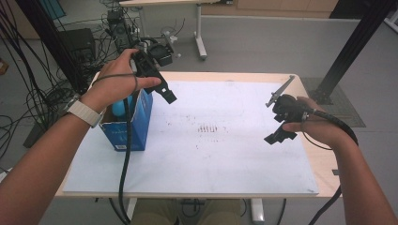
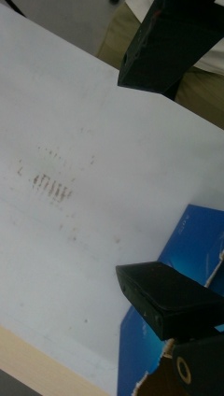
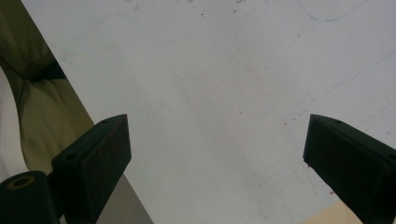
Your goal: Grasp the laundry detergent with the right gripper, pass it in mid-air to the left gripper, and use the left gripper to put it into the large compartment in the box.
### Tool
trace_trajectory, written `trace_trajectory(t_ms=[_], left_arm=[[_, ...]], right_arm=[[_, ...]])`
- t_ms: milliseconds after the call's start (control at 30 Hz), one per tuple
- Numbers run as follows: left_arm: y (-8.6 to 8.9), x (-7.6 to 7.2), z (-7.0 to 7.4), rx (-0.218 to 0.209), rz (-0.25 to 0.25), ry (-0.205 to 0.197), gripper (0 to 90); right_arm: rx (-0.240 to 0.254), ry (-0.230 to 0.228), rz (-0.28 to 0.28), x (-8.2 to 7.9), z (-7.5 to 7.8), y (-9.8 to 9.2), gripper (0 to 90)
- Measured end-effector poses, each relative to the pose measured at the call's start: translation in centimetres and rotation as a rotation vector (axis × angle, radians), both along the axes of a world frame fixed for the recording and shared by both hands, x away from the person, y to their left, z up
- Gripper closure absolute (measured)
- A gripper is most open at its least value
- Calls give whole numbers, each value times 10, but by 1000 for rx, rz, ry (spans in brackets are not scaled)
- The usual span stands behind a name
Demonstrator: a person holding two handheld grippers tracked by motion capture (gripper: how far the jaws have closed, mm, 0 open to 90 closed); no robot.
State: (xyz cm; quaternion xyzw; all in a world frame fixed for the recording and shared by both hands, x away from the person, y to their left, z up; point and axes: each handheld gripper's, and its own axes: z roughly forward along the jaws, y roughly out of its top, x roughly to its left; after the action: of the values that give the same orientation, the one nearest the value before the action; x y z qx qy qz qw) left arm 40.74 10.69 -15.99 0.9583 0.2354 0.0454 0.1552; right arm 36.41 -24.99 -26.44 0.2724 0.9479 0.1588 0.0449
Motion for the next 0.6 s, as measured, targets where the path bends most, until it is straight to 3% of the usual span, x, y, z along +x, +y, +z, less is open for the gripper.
trace_trajectory(t_ms=[400,600], left_arm=[[-17,-5,-12,36,-113,19,94],[-25,-6,-21,54,-164,56,94]], right_arm=[[0,2,-2,1,-2,2,76],[3,3,-2,2,-4,1,75]])
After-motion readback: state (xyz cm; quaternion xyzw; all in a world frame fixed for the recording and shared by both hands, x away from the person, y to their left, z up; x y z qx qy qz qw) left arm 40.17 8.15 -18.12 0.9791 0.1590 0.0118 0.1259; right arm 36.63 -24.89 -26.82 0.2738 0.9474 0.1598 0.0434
